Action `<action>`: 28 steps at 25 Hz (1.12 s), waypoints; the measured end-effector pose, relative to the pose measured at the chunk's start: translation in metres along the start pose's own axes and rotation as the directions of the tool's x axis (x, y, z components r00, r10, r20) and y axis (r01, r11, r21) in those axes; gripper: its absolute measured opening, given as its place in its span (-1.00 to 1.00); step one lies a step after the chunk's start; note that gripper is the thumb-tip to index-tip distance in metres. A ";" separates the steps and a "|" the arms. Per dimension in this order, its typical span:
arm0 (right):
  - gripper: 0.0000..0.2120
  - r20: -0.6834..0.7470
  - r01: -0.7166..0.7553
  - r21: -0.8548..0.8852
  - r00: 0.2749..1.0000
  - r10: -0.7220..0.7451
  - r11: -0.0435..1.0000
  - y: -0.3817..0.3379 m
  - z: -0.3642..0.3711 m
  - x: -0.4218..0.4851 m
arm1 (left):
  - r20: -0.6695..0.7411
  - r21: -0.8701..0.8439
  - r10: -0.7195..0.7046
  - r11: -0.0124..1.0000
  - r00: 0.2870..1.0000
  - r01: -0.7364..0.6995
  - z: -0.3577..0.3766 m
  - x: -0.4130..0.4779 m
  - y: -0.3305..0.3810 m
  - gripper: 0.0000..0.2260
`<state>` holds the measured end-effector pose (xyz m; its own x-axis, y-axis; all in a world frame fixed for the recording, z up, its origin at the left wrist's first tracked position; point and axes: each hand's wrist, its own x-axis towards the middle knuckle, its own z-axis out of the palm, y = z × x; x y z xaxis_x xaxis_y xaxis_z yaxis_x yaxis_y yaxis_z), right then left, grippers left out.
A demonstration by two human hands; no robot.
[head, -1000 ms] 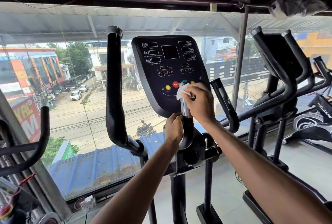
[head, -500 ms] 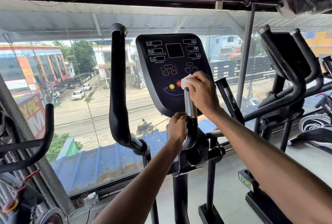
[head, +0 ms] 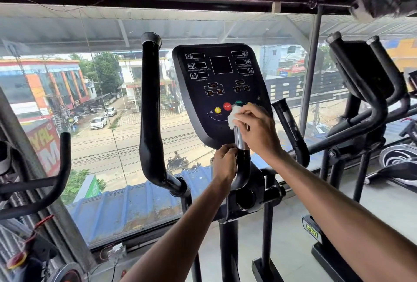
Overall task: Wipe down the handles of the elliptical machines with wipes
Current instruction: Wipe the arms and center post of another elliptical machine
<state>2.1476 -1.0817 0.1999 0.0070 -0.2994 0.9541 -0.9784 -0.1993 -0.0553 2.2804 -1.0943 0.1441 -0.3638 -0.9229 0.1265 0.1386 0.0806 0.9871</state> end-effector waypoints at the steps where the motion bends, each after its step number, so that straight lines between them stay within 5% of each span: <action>1: -0.88 0.005 0.020 -0.005 1.000 -0.020 1.000 -0.002 0.001 -0.005 | 0.000 -0.002 -0.002 1.000 1.000 0.002 0.000 0.000 0.000 -0.82; 4: -0.85 -0.049 -0.137 0.048 0.989 0.139 0.989 -0.005 -0.003 -0.012 | 0.005 -0.009 -0.014 1.000 1.000 0.014 0.000 -0.003 -0.001 -0.78; 28: -0.88 -0.082 -0.327 0.123 0.937 0.338 0.937 -0.058 -0.016 -0.116 | 0.016 -0.085 -0.056 0.995 0.998 0.057 -0.008 -0.033 0.007 -0.70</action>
<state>2.2002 -1.0205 0.0973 -0.3413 -0.2713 0.8999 -0.8935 -0.2034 -0.4003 2.3013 -1.0660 0.1462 -0.3857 -0.9198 0.0724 0.1955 -0.0047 0.9807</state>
